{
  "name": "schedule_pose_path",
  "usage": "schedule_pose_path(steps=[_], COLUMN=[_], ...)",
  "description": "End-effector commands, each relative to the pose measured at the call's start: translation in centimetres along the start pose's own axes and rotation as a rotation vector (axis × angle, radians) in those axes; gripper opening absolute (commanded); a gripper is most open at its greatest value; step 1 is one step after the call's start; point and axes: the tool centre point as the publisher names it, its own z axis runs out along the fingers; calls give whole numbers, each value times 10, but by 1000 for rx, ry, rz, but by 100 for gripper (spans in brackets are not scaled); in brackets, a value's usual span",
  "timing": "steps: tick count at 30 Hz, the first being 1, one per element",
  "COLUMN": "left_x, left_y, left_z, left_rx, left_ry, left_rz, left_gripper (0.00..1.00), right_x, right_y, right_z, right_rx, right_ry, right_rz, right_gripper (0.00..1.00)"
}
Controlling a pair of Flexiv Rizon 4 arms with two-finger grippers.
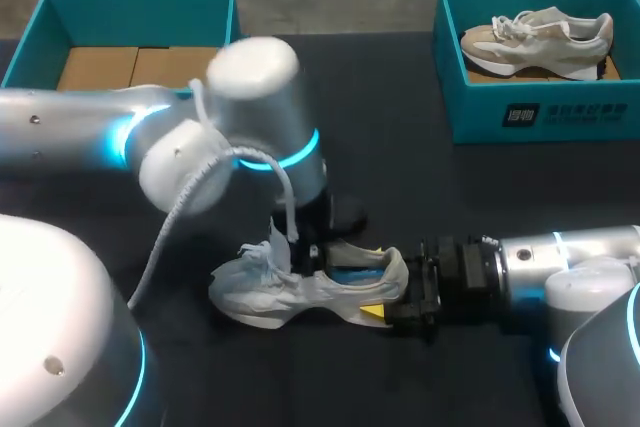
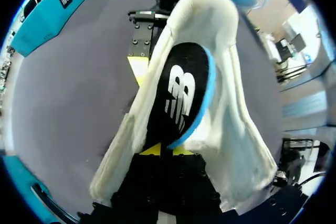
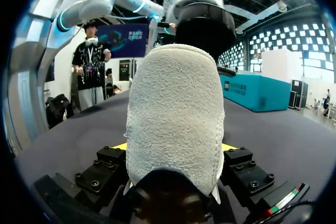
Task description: Take the shoe out of the shoebox, open the shoe tongue, remove and reinsert the insole, then place the shoe into the shoebox
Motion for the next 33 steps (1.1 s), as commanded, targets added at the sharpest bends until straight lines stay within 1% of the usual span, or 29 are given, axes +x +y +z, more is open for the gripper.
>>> schedule_pose_path(steps=[1, 6, 12, 25, 33], left_x=[-6, 0, 9, 20, 24], left_y=[11, 9, 5, -2, -16], left_z=[-13, -23, -33, -43, -48], left_rx=[126, 175, 207, 252, 286], left_ry=[102, 149, 165, 156, 132], left_rz=[16, 45, 95, 129, 131], left_gripper=[0, 0, 0, 0, 0], right_x=[4, 4, 4, 4, 4], right_y=[2, 2, 2, 2, 2], right_z=[1, 1, 1, 1, 1], right_rx=[7, 7, 7, 7, 7], right_ry=[4, 4, 4, 4, 4], right_rz=[0, 0, 0, 0, 0], right_gripper=[0, 0, 0, 0, 0])
